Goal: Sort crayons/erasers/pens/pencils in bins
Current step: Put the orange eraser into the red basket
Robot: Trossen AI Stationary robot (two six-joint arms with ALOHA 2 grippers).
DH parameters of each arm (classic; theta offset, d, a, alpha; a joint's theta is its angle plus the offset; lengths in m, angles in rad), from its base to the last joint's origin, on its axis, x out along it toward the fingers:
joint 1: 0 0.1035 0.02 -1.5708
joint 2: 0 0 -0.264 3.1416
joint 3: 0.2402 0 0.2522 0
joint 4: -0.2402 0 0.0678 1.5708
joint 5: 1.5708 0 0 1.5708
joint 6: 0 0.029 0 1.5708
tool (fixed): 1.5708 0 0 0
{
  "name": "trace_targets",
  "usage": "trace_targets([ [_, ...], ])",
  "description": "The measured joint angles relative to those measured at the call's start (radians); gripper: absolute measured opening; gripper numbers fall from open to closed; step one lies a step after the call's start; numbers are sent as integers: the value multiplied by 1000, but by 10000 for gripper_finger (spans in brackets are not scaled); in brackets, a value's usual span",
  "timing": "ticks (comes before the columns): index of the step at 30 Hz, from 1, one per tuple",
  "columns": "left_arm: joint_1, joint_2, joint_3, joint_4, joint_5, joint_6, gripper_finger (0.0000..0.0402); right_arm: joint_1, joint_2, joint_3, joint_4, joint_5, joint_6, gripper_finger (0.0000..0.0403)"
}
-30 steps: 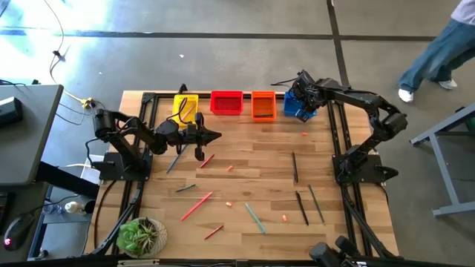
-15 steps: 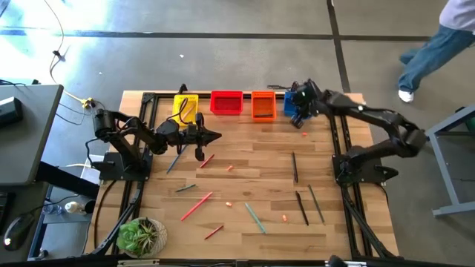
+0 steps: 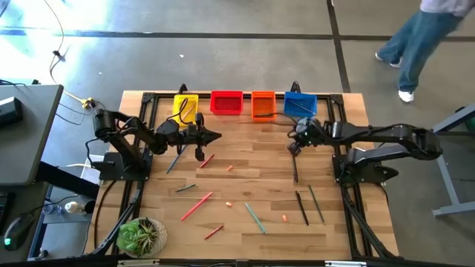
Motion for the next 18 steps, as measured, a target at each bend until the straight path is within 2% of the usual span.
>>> trace_targets([
  [5,0,0,0,-1,0,0,0,87,2,7,-55,85,212,0],
  [11,0,0,0,-8,0,0,0,96,2,7,-163,215,369,3],
  [14,0,0,0,-19,0,0,0,74,4,7,-166,213,381,26],
  [18,0,0,0,-22,0,7,0,20,46,7,-165,211,402,86],
])
